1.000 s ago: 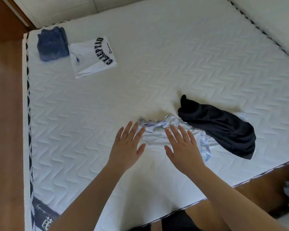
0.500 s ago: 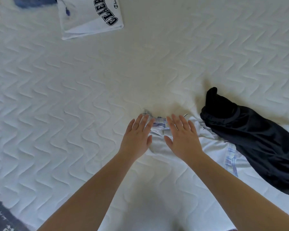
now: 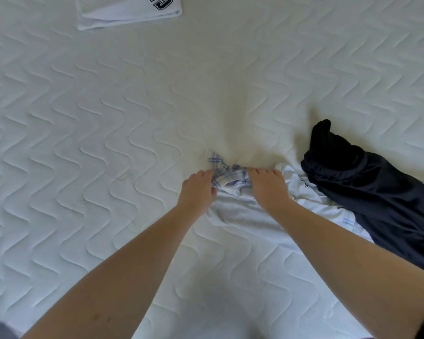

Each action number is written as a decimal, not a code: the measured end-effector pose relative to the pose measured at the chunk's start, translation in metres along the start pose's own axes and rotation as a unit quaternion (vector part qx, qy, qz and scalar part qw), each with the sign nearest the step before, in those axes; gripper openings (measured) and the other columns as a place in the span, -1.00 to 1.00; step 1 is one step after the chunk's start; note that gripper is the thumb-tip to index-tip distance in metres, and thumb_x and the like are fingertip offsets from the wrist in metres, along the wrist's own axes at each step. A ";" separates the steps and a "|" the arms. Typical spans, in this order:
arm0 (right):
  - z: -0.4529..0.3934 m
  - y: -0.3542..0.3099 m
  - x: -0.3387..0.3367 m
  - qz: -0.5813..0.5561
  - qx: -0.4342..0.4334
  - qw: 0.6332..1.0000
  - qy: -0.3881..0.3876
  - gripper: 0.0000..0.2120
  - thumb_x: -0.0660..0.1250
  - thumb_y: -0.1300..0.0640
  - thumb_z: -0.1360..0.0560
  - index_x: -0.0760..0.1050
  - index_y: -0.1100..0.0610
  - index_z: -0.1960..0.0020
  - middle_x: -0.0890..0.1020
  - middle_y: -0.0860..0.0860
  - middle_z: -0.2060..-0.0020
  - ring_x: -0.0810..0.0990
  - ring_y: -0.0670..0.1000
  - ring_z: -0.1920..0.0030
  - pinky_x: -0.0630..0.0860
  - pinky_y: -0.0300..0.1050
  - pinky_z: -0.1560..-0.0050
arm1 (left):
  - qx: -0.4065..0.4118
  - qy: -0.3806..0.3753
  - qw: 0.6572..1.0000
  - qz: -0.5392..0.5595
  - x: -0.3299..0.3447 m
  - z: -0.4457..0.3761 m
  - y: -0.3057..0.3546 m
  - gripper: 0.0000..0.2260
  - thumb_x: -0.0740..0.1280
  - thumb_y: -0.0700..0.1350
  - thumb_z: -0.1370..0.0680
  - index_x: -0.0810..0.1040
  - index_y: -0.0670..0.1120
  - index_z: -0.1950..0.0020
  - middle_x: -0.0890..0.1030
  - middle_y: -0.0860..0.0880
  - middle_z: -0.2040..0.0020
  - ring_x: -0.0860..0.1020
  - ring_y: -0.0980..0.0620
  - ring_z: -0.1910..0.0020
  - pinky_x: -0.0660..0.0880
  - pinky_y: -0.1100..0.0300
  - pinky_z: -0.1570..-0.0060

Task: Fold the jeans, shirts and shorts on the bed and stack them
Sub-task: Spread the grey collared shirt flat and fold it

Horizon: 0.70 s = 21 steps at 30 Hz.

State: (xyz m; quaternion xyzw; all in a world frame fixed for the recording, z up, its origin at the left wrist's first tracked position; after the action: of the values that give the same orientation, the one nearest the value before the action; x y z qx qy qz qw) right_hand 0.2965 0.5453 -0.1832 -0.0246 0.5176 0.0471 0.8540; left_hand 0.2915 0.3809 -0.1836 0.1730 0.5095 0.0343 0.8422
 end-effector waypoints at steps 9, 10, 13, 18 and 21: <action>0.071 0.017 -0.047 -0.118 0.020 0.992 0.049 -0.77 0.22 0.33 -0.53 0.49 0.09 -0.10 0.62 0.03 0.19 0.51 0.07 0.31 0.40 -0.11 0.30 | 0.026 0.002 0.988 0.153 -0.036 0.073 0.010 -0.83 0.40 -0.13 -0.52 0.63 -0.13 -0.08 0.51 -0.05 0.11 0.53 -0.05 0.13 0.32 0.25 0.17; 0.083 0.018 -0.057 -0.150 0.020 0.987 0.055 -0.79 0.19 0.32 -0.55 0.49 0.10 -0.09 0.61 0.04 0.20 0.54 0.10 0.28 0.45 -0.07 0.27 | 0.027 0.002 0.985 0.173 -0.044 0.085 0.011 -0.84 0.44 -0.11 -0.50 0.65 -0.12 -0.04 0.51 -0.03 0.15 0.52 -0.01 0.17 0.31 0.26 0.19; 0.123 0.017 -0.086 -0.216 0.021 0.973 0.072 -0.85 0.13 0.21 -0.63 0.43 0.13 0.08 0.52 0.06 0.32 0.50 0.15 0.30 0.36 -0.05 0.31 | 0.029 0.007 0.971 0.236 -0.067 0.127 0.020 -0.92 0.49 -0.09 -0.45 0.67 -0.08 0.12 0.57 0.01 0.21 0.49 0.19 0.27 0.34 0.40 0.23; 0.189 0.013 -0.145 -0.300 0.002 0.948 0.100 -0.80 0.16 0.15 -0.64 0.35 0.09 0.17 0.39 -0.07 0.44 0.40 0.02 0.39 0.25 -0.09 0.33 | 0.092 0.074 0.955 0.273 -0.123 0.200 0.050 -0.92 0.43 -0.17 -0.51 0.56 -0.03 0.14 0.56 0.07 0.15 0.49 0.22 0.22 0.33 0.48 0.17; 0.224 0.015 -0.179 -0.333 0.017 0.934 0.126 -0.85 0.19 0.12 -0.65 0.38 0.00 0.10 0.36 -0.13 0.45 0.35 -0.11 0.42 0.33 -0.18 0.38 | 0.068 0.077 0.951 0.292 -0.149 0.232 0.050 -0.81 0.34 -0.10 -0.58 0.43 0.14 0.17 0.58 0.15 0.26 0.44 0.15 0.39 0.33 0.36 0.34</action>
State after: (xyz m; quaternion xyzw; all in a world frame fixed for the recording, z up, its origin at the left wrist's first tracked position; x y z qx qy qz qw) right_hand 0.4105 0.5704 0.0793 -0.1867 0.5835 -0.2523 0.7490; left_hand 0.4277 0.3333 0.0560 0.3682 0.5010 0.2568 0.7399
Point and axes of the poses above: each hand's wrist, its own z-axis away from the middle knuckle, its own x-axis out of the palm, y = z × x, the point moved 9 cm from there along -z, towards the middle knuckle
